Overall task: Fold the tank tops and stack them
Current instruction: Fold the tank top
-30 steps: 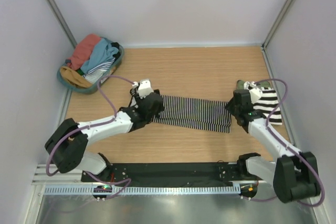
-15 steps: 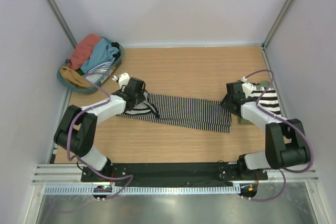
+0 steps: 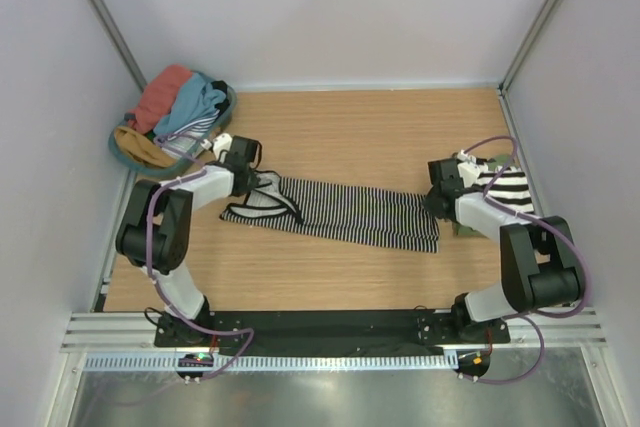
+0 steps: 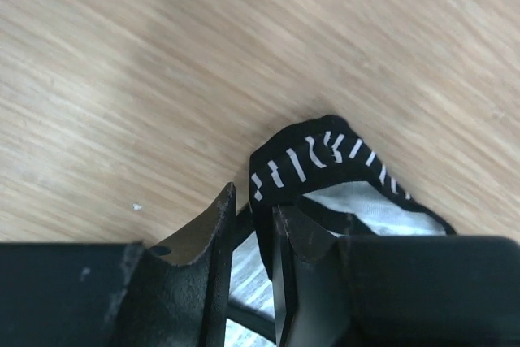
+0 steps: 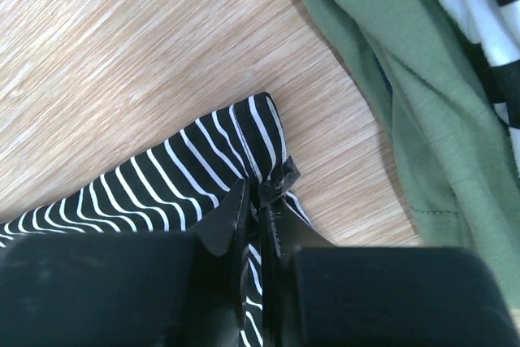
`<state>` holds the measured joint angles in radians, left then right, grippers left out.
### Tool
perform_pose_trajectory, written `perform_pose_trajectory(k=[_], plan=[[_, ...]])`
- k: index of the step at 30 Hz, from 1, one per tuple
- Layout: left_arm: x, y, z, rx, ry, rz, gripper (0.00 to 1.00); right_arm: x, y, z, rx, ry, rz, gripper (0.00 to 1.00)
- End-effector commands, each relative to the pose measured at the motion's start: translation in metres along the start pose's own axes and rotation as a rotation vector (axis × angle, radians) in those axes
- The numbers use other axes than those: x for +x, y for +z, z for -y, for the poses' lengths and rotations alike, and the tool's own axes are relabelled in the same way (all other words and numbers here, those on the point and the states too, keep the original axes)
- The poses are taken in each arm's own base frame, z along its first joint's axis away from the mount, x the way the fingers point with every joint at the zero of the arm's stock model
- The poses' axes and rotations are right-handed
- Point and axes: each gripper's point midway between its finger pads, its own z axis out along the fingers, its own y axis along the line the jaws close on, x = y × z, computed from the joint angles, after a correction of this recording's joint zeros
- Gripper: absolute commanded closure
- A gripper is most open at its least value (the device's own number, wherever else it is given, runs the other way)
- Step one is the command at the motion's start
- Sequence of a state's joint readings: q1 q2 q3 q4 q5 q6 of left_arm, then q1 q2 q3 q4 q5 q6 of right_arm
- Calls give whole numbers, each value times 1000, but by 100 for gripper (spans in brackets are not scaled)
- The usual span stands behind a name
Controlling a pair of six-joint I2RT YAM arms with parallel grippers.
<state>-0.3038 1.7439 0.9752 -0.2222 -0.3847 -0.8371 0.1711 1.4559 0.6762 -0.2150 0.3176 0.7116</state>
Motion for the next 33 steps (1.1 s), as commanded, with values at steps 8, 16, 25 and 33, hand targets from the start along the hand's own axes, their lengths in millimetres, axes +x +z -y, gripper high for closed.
perform_pose_trajectory(k=[8,16,25,33], plan=[[-60,43,44,11,-36,51,100,30,-16,-2,-72,40,-81,92],[-115,77,116,102,-40,65,100,100,-55,-28,-184,-86,-220,92],[-117,107,199,334,-80,-16,100,201,-124,-68,-427,-332,-376,77],[-123,121,238,445,-134,-4,85,221,-159,-101,-539,-526,-444,54]])
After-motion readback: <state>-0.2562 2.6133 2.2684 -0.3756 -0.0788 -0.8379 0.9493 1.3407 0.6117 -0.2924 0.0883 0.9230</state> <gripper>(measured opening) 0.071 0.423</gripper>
